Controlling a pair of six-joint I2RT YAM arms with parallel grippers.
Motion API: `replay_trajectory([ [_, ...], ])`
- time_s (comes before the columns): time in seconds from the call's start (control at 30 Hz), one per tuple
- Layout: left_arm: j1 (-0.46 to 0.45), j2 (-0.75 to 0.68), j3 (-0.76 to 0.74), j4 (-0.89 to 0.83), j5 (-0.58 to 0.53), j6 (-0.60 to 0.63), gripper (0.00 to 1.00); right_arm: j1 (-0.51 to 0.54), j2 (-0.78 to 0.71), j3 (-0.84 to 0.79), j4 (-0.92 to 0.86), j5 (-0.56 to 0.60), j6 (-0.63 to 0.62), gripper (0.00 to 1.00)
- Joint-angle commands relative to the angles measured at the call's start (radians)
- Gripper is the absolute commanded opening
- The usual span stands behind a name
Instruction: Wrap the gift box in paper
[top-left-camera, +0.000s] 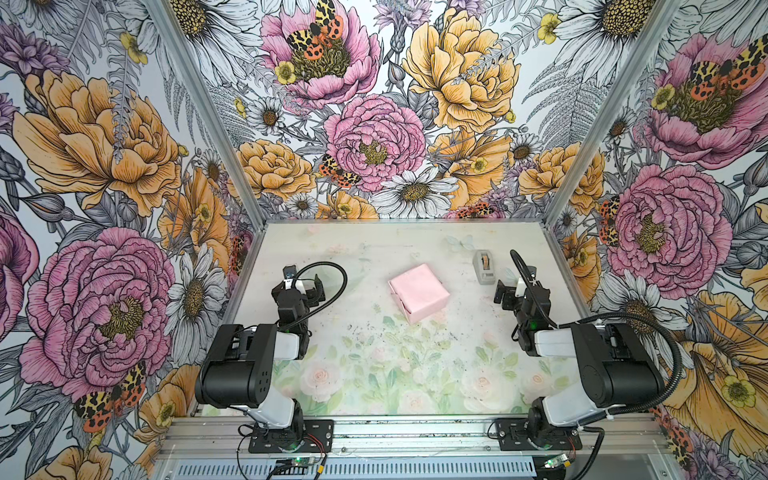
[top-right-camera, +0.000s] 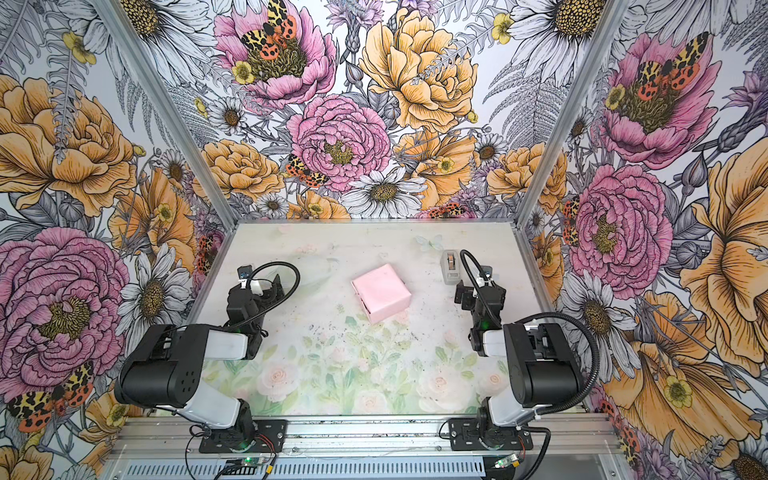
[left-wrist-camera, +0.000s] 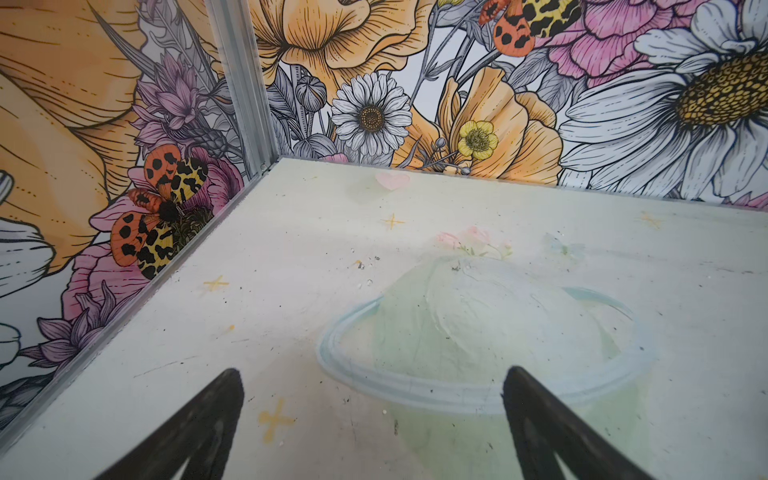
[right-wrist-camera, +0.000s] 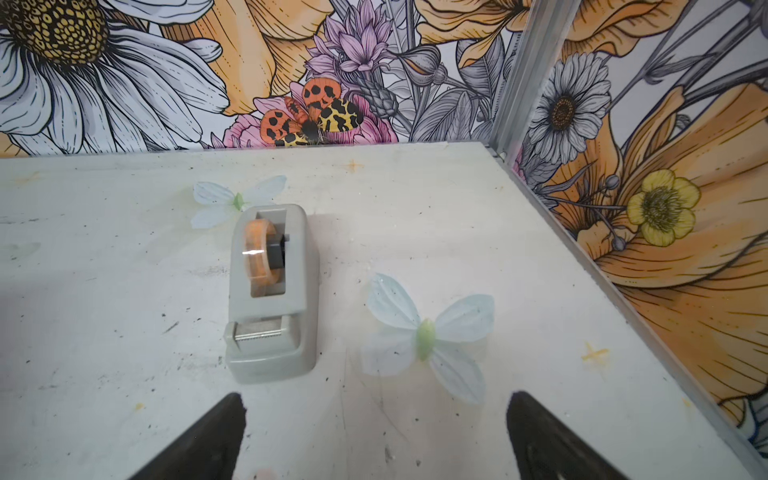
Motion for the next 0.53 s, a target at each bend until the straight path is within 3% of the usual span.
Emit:
replay_trajectory([
  [0.0, -0.002, -0.001, 0.013, 0.022, -0.009, 0.008, 0.99, 0.001, -0.005, 0.020, 0.044, 0.008, -0.007, 1.00],
  [0.3, -0.001, -0.001, 0.017, 0.022, -0.008, 0.006, 0.99, 0.001, -0.002, 0.018, 0.052, 0.006, -0.007, 1.00],
  [0.4, 0.035, -0.003, 0.007, 0.032, 0.060, -0.015, 0.99, -0.001, -0.002, 0.020, 0.051, 0.005, -0.006, 0.99],
  [0.5, 0.016, -0.001, 0.010, 0.029, 0.026, 0.000, 0.99, -0.005, -0.004, 0.018, 0.052, -0.005, -0.003, 1.00],
])
